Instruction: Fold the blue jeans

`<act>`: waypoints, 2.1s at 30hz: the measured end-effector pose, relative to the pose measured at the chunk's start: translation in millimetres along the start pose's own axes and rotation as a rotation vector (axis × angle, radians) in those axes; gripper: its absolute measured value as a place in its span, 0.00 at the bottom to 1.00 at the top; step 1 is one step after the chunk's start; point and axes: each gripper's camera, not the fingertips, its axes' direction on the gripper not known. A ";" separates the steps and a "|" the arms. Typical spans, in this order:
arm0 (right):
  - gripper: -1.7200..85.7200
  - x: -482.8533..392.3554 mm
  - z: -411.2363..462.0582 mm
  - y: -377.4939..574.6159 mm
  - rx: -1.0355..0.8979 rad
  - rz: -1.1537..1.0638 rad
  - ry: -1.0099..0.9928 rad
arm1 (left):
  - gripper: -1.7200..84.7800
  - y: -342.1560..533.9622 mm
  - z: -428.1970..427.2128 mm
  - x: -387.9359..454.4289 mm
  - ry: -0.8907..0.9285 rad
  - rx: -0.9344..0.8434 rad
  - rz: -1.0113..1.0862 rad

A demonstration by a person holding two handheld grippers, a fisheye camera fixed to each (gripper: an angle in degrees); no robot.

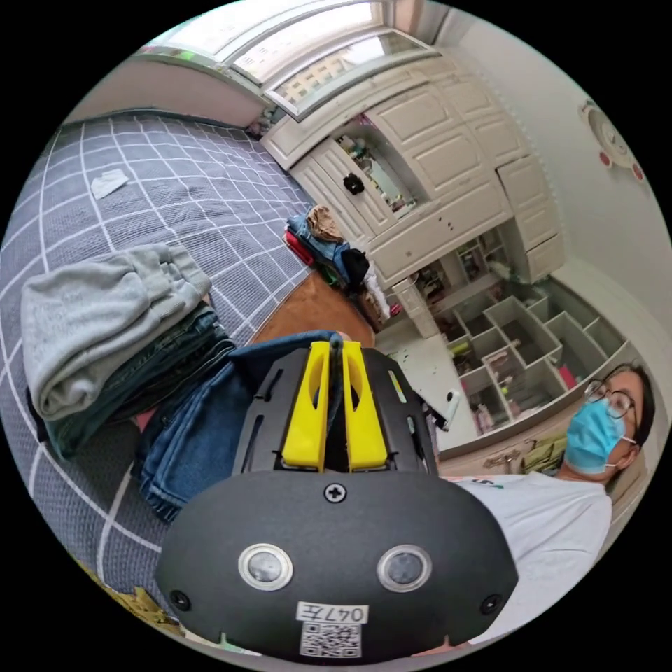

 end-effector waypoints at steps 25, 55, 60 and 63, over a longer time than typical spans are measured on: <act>0.03 -11.2 -19.3 6.8 0.056 -0.007 -0.053 | 0.03 -288.2 -9.5 299.6 0.710 0.180 0.611; 0.15 14.8 16.5 -0.1 -0.090 0.145 0.256 | 0.15 -306.1 391.8 431.5 -0.044 -0.352 0.513; 0.18 16.9 47.7 -11.6 -0.126 0.174 0.259 | 0.18 -325.4 503.2 499.3 0.004 -0.540 0.603; 0.19 16.4 69.3 -12.9 -0.194 0.176 0.260 | 0.19 -347.3 579.6 534.2 0.017 -0.562 0.633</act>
